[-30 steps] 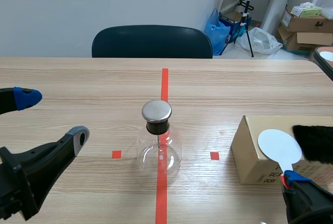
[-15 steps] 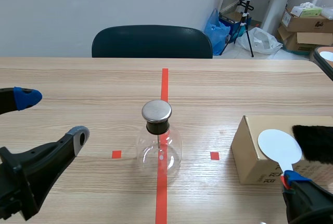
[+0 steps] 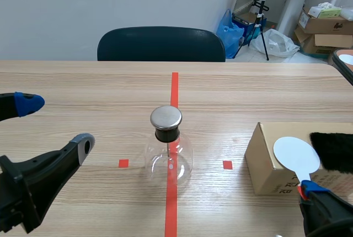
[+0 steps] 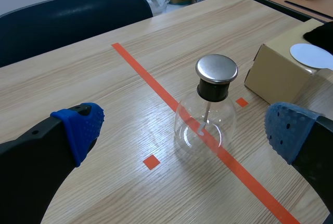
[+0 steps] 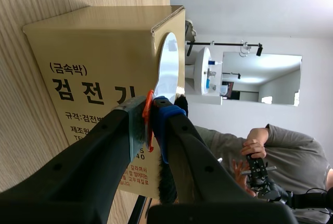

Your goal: Do the electroscope experiment

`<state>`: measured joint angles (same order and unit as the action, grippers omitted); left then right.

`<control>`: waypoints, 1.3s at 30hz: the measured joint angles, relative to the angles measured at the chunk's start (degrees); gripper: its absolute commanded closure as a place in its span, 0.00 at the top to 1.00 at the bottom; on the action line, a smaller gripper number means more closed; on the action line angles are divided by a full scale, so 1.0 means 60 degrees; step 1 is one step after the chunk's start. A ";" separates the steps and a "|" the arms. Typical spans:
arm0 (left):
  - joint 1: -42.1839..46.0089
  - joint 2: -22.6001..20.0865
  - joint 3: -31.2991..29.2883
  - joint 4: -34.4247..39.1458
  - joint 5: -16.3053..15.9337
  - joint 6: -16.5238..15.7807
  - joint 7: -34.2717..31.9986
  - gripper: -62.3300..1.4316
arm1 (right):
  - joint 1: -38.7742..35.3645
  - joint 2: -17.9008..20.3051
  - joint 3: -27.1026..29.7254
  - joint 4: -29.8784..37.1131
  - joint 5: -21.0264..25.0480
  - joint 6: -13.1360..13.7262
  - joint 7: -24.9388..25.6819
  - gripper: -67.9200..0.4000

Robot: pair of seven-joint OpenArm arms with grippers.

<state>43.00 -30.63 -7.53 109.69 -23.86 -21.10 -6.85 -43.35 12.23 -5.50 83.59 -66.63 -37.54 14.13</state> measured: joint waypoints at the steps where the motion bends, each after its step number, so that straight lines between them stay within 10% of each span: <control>1: 0.0000 0.0000 0.0000 0.0000 0.0000 0.0000 0.0000 1.00 | 0.0000 0.0000 0.0000 0.0000 0.0000 0.0000 0.0000 0.02; 30: 0.0000 0.0000 0.0000 0.0000 0.0000 0.0000 -0.0004 1.00 | 0.0000 0.0000 0.0000 0.0018 -0.0033 -0.0670 -0.0036 0.02; 39: -0.0004 0.0000 0.0000 0.0000 0.0000 0.0000 0.0004 1.00 | 0.0324 0.0000 0.0000 0.1723 -0.0685 -0.0583 -0.0630 0.02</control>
<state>42.98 -30.63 -7.53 109.69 -23.86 -21.10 -6.83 -41.41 12.23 -5.50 93.93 -70.74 -41.04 10.35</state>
